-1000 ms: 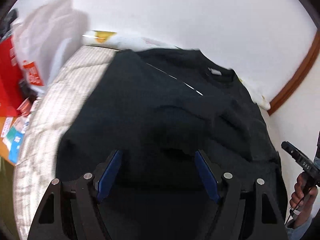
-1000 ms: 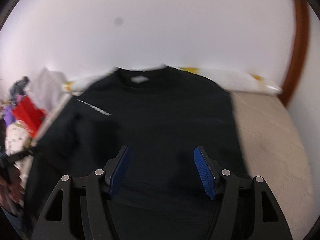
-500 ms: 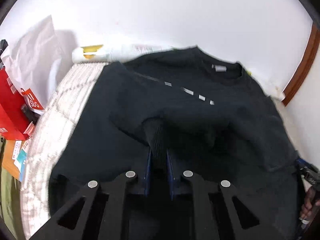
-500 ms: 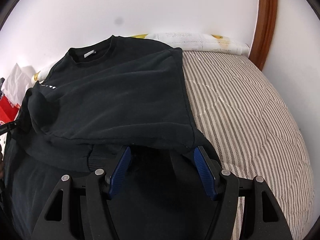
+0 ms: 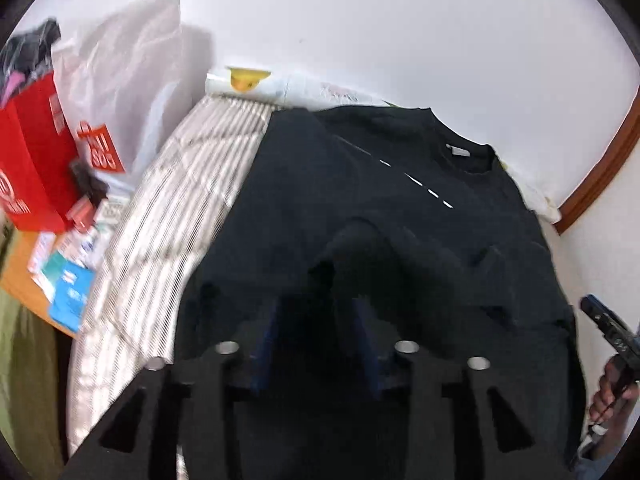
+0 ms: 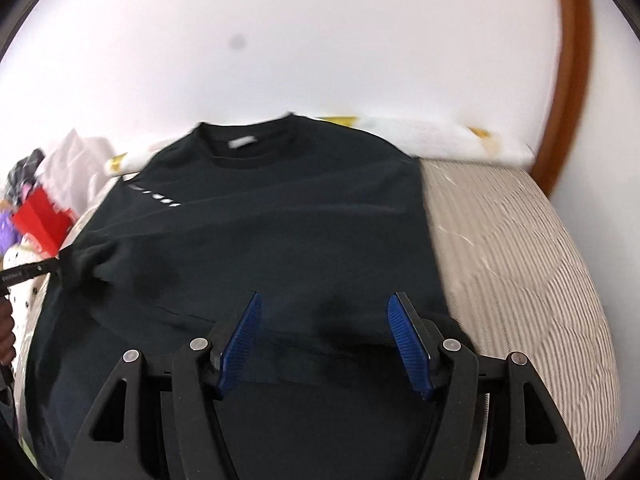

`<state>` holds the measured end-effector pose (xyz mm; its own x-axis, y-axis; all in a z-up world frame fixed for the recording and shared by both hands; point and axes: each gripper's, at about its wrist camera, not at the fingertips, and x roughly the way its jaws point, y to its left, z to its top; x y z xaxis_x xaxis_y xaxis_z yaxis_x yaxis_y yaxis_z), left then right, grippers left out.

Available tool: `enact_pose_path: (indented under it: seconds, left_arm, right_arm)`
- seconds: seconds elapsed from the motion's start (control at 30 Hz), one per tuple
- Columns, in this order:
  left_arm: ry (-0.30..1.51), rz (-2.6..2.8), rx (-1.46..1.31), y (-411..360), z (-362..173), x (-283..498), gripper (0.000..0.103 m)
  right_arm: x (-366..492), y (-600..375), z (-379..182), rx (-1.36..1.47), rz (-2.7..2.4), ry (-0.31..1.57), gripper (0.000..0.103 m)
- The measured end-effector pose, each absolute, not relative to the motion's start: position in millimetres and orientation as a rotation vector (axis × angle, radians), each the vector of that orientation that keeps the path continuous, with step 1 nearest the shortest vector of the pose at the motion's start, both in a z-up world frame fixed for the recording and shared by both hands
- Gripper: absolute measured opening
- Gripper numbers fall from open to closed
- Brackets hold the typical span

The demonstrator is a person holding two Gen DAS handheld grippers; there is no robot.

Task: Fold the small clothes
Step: 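Grasp the sweatshirt side edge with the left gripper and fold it inward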

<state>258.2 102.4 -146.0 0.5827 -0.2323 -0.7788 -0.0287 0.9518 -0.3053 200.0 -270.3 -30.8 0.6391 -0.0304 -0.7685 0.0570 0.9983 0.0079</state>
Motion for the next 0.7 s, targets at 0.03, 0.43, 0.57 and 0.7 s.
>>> enact_pose_path:
  seconds: [0.03, 0.43, 0.57, 0.7]
  left_arm:
    - [0.943, -0.138, -0.321, 97.3, -149.7, 261.6, 0.053]
    - [0.939, -0.173, -0.435, 90.3, -168.9, 301.3, 0.034]
    - [0.872, -0.164, -0.396, 94.5, -154.3, 305.7, 0.013]
    - [0.857, -0.123, -0.356, 110.9, -139.6, 310.5, 0.008]
  right_arm:
    - [203.1, -261.4, -30.7, 0.028, -0.03, 0.876, 0.065]
    - [211.9, -203.7, -47.4, -0.036, 0.075, 0.919, 0.065]
    - [210.9, -219.9, -54.2, -0.02, 0.031, 0.936, 0.065]
    - [212.5, -241.5, -55.9, -0.005, -0.023, 0.939, 0.065]
